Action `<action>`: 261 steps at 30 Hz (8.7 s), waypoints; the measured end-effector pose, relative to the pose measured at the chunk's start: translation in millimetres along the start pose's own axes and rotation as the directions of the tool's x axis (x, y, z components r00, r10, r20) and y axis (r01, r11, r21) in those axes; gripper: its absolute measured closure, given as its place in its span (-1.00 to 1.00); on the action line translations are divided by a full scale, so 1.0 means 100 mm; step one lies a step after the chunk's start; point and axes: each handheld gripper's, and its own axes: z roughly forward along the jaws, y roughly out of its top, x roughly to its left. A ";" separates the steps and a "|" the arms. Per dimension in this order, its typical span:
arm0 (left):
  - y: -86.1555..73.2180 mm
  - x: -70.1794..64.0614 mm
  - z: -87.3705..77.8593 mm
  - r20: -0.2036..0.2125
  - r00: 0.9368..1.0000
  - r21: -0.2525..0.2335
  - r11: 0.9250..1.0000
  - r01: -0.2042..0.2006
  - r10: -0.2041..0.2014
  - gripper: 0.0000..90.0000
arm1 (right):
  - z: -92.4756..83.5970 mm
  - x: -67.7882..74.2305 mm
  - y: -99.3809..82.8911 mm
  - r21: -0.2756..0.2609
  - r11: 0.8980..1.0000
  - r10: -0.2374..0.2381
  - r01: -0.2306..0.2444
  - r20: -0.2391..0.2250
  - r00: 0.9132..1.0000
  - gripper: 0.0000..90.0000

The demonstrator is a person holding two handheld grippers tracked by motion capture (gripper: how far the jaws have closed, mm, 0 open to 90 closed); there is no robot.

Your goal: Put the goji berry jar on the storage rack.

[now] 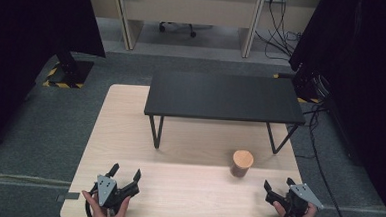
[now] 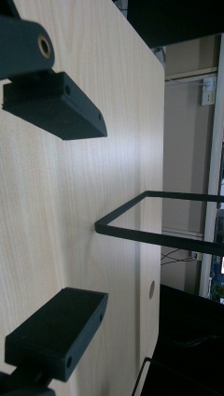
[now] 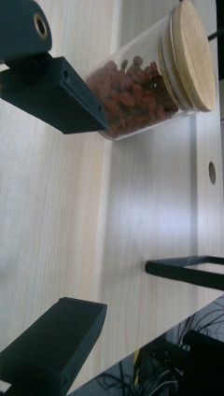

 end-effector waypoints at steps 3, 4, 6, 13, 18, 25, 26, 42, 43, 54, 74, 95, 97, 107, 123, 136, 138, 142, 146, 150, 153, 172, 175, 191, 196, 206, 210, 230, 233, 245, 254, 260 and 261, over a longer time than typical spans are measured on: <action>0.00 0.00 0.00 -0.001 1.000 -0.002 1.000 0.003 -0.003 -0.63 | 0.00 -0.02 0.00 -0.001 1.000 -0.006 0.006 -0.021 1.000 -0.76; -0.01 0.00 0.00 -0.001 1.000 -0.003 1.000 0.004 -0.004 -0.63 | 0.00 -0.04 0.00 -0.002 1.000 -0.007 0.007 -0.032 0.999 -0.76; -0.01 0.00 0.00 0.000 1.000 -0.006 1.000 0.004 -0.004 -0.63 | -0.01 -0.08 -0.01 -0.008 1.000 -0.021 0.020 -0.064 0.998 -0.76; -0.01 0.00 0.00 0.000 1.000 -0.006 1.000 0.008 -0.008 -0.64 | 0.00 -0.15 -0.03 -0.018 0.998 -0.057 0.055 -0.124 0.991 -0.76; -0.01 0.00 0.00 -0.001 1.000 -0.005 1.000 0.008 -0.008 -0.64 | 0.00 -0.16 -0.03 -0.021 0.998 -0.058 0.056 -0.130 0.990 -0.75; -0.01 0.00 0.00 -0.002 1.000 -0.006 1.000 0.010 -0.010 -0.64 | 0.00 -0.15 -0.03 -0.023 0.998 -0.060 0.058 -0.129 0.990 -0.75; -0.01 0.00 0.00 -0.002 1.000 -0.006 1.000 0.010 -0.010 -0.64 | 0.00 -0.15 -0.03 -0.023 0.998 -0.060 0.058 -0.129 0.990 -0.75; -0.01 0.00 0.00 0.000 1.000 -0.005 1.000 0.007 -0.007 -0.64 | 0.05 -0.22 -0.02 -0.034 0.993 -0.116 0.111 -0.211 0.971 -0.71; -0.01 0.00 0.00 0.000 1.000 -0.005 1.000 0.007 -0.007 -0.64 | 0.06 -0.24 -0.01 -0.037 0.992 -0.124 0.119 -0.225 0.966 -0.71; -0.01 0.01 0.00 0.001 1.000 -0.006 1.000 0.007 -0.007 -0.64 | 0.18 -0.24 0.04 -0.048 0.984 -0.177 0.170 -0.293 0.940 -0.72; -0.01 0.00 -0.01 0.000 1.000 -0.007 1.000 0.001 -0.001 -0.64 | 0.61 -0.08 0.29 -0.017 0.975 -0.215 0.222 -0.343 0.914 -0.70; -0.01 0.00 0.00 0.002 1.000 -0.006 1.000 -0.001 0.001 -0.64 | 0.98 0.16 0.54 0.054 0.963 -0.234 0.266 -0.333 0.913 -0.47; -0.01 0.00 0.00 0.002 1.000 -0.006 1.000 -0.001 0.001 -0.64 | 0.98 0.17 0.54 0.056 0.963 -0.231 0.263 -0.329 0.915 -0.43; -0.01 0.00 0.00 0.002 1.000 -0.007 1.000 -0.001 0.001 -0.64 | 0.94 0.21 0.51 0.038 0.959 -0.254 0.280 -0.316 0.914 -0.43; -0.01 -0.01 0.00 0.001 1.000 -0.008 1.000 -0.004 0.004 -0.64 | 0.45 0.58 0.61 -0.017 0.984 -0.177 0.177 -0.174 0.969 -0.42; -0.01 -0.01 0.00 0.001 1.000 -0.008 1.000 -0.006 0.006 -0.64 | 0.18 0.76 0.81 -0.037 0.991 -0.130 0.126 -0.128 0.983 -0.42; -0.01 -0.01 0.00 0.001 1.000 -0.008 1.000 -0.007 0.007 -0.64 | 0.13 0.78 0.88 -0.047 0.991 -0.132 0.127 -0.125 0.983 -0.42; -0.01 -0.01 0.00 0.001 1.000 -0.008 1.000 -0.005 0.005 -0.64 | 0.01 0.86 1.06 -0.079 0.988 -0.141 0.133 -0.110 0.984 -0.42; -0.01 -0.01 0.00 0.002 1.000 -0.008 1.000 -0.006 0.006 -0.64 | -0.08 0.94 1.22 -0.106 0.985 -0.146 0.136 -0.090 0.985 -0.43; -0.01 -0.01 0.00 0.002 1.000 -0.007 1.000 -0.006 0.006 -0.64 | -0.12 0.97 1.30 -0.112 0.984 -0.145 0.135 -0.084 0.986 -0.42; -0.01 -0.01 0.00 0.003 1.000 -0.006 1.000 -0.011 0.011 -0.64 | -0.14 0.96 1.37 -0.127 0.982 -0.151 0.139 -0.090 0.985 -0.42; 0.00 -0.01 0.00 0.005 1.000 -0.001 1.000 0.002 -0.002 -0.64 | -0.08 1.05 1.91 -0.175 0.968 -0.190 0.180 -0.038 0.981 -0.42; 0.00 -0.01 0.00 0.005 1.000 0.000 1.000 0.001 -0.001 -0.64 | -0.05 1.06 2.01 -0.176 0.967 -0.192 0.185 -0.025 0.981 -0.42; 0.00 0.00 0.00 0.009 1.000 -0.002 1.000 0.008 -0.008 -0.64 | 0.58 1.06 2.57 -0.079 0.983 -0.165 0.164 0.000 0.986 -0.42; 0.00 0.00 0.01 0.010 1.000 -0.002 1.000 0.009 -0.009 -0.64 | 0.78 1.07 2.62 -0.038 0.988 -0.147 0.147 -0.003 0.989 -0.42; 0.00 0.00 0.01 0.008 1.000 0.001 1.000 0.009 -0.009 -0.64 | 0.96 1.02 2.65 -0.004 0.991 -0.132 0.132 -0.030 0.991 -0.42; 0.00 0.00 0.01 0.007 1.000 0.002 1.000 0.009 -0.009 -0.64 | 1.00 0.94 2.64 -0.010 0.992 -0.129 0.129 -0.061 0.990 -0.42; 0.00 0.02 0.01 0.006 1.000 -0.002 1.000 0.019 -0.019 -0.64 | 1.03 0.85 2.58 -0.043 0.990 -0.139 0.135 -0.093 0.986 -0.43; -0.01 0.01 0.01 0.007 1.000 -0.004 1.000 0.016 -0.016 -0.64 | 1.03 0.85 2.57 -0.044 0.990 -0.137 0.133 -0.092 0.986 -0.43; 0.00 0.01 0.01 0.005 1.000 0.001 1.000 0.011 -0.011 -0.64 | 0.91 0.90 2.52 -0.069 0.989 -0.136 0.132 -0.058 0.989 -0.96; 0.00 0.01 0.01 0.004 1.000 0.001 1.000 0.009 -0.009 -0.64 | 0.67 0.83 2.41 -0.108 0.985 -0.144 0.136 -0.074 0.987 -0.99; 0.00 0.00 0.01 0.004 1.000 0.001 1.000 0.006 -0.006 -0.64 | 0.56 0.79 2.27 -0.121 0.985 -0.138 0.127 -0.090 0.986 -0.99; 0.00 0.00 0.01 0.003 1.000 0.001 1.000 0.006 -0.006 -0.64 | 0.55 0.79 2.24 -0.123 0.984 -0.139 0.127 -0.092 0.986 -0.99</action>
